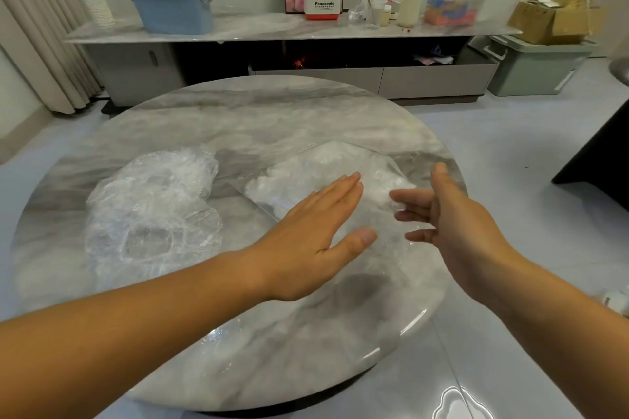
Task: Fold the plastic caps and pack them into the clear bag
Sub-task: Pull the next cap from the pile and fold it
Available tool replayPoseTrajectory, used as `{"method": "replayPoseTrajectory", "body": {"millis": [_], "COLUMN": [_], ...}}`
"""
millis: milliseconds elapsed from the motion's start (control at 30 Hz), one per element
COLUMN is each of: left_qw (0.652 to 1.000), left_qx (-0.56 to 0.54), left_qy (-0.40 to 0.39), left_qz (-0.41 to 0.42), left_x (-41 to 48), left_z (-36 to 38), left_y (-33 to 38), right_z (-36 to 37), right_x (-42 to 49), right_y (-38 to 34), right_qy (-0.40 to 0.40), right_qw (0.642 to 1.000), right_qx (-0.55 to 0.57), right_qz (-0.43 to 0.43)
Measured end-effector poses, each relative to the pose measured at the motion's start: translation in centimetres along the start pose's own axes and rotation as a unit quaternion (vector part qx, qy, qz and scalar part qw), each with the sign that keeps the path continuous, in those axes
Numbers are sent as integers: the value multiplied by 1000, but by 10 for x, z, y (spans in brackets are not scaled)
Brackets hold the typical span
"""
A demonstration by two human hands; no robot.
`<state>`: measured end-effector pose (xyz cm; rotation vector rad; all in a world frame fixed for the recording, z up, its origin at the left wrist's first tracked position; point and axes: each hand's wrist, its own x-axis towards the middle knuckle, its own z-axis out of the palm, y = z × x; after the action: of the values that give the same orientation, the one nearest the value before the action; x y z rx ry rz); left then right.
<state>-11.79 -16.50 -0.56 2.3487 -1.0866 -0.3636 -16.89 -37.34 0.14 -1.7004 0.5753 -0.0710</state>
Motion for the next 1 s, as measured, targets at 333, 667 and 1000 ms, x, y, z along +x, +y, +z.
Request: {"method": "replayPoseTrajectory", "body": {"millis": [333,667,1000], "left_qw": [999,989,969], "left_qx": [-30,-31,96], "left_qy": [-13,6,47], "left_qz": [30,-142,-222], "left_x": [-10,-38,-107], "left_z": [0,-5,-15], "left_y": [-13,-60,-102], "right_z": [19,12,113], "right_x": [27,-19,-54], "right_y": [-7,-7,2], "right_qy": [-66,59,-259], "right_qw": [997,988,836], "right_qx": [-25,-66,-357], "right_qz": [28,-129,-327]}}
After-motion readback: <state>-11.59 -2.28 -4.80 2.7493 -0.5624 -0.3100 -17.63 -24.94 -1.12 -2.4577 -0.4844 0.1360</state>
